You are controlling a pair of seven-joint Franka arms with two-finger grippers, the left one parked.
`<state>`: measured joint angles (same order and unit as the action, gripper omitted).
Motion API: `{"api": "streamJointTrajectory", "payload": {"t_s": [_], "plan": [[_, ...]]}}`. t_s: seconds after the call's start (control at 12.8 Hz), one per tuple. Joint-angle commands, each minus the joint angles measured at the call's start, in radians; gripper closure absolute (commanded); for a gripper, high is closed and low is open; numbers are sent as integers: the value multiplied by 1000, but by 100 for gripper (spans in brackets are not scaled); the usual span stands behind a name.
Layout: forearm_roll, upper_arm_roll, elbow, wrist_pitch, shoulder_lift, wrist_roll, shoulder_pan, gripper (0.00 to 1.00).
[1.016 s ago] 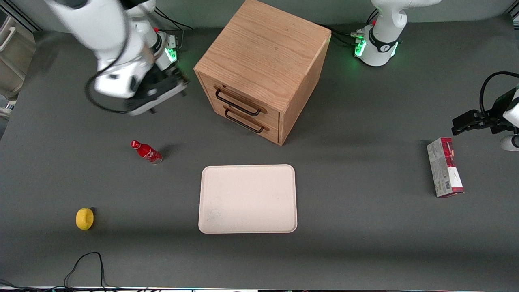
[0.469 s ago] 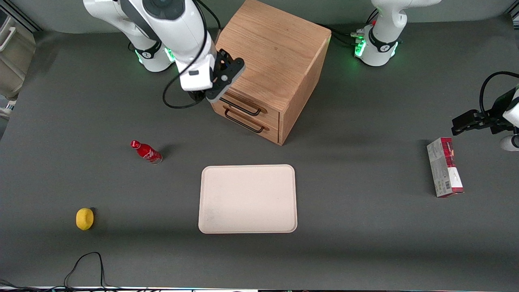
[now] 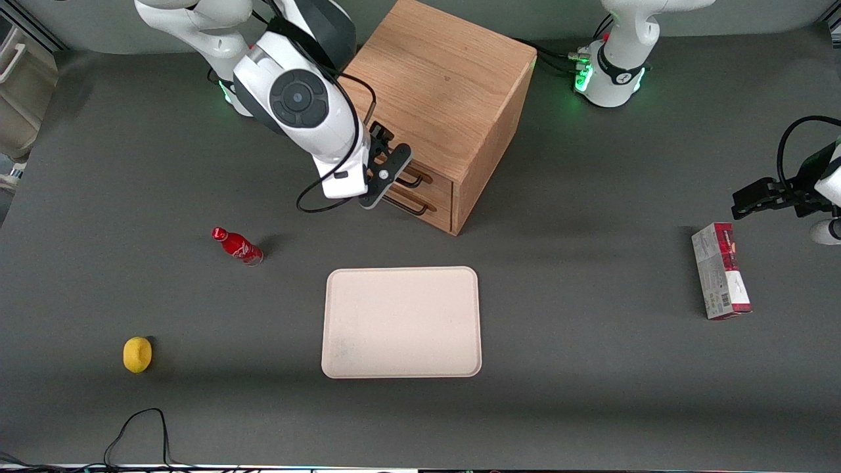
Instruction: Open upper drawer
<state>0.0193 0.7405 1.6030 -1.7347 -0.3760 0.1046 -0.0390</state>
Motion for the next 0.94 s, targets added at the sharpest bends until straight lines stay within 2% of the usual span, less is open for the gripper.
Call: {"api": "streamJointTrajectory", "payload": {"t_s": [0.0,0.39,0.86], "plan": [[30,7,-2,-17,-9,49,2,0],[39,0,72,-118,-15,78,10,0],[39,-16,78,-154,-53,135,18,0]]}}
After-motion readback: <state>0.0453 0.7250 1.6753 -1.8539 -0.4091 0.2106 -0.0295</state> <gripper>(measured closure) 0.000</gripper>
